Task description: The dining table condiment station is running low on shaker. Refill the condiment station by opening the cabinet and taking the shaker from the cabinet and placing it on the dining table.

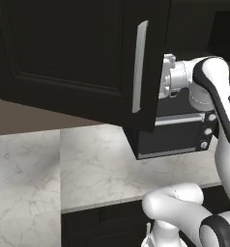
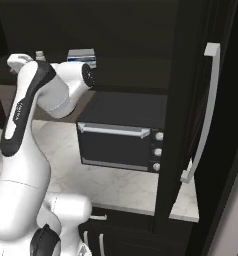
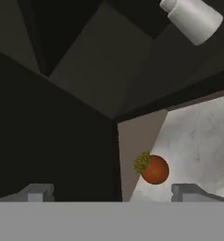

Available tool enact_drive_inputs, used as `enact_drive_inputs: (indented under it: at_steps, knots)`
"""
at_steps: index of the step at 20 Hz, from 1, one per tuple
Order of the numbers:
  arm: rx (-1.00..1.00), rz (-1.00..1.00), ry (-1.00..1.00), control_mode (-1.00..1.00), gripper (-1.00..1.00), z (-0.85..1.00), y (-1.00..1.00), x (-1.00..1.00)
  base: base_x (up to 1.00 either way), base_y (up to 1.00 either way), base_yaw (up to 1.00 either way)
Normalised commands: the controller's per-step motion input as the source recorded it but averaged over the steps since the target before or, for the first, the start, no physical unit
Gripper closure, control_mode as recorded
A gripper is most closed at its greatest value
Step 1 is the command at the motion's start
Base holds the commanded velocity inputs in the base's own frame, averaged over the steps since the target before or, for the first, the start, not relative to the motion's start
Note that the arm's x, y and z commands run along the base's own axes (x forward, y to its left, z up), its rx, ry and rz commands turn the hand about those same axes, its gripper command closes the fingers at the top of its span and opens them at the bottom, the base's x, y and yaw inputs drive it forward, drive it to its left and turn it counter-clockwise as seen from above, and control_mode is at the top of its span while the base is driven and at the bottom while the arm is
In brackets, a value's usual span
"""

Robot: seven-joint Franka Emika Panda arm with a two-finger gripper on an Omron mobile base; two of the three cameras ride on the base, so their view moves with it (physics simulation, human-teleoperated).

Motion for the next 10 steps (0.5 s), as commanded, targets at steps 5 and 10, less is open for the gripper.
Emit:
enact_drive_inputs:
  at_steps: [5, 10]
  knots:
    - [0.00, 0.34, 0.00, -1.00, -1.00, -0.05, 0.80, -0.69, 0.00, 0.00, 0.00]
    - [-0.06, 0.29, -0.08, -1.00, -1.00, 0.00, 0.90, -0.81, 0.00, 0.00, 0.00]
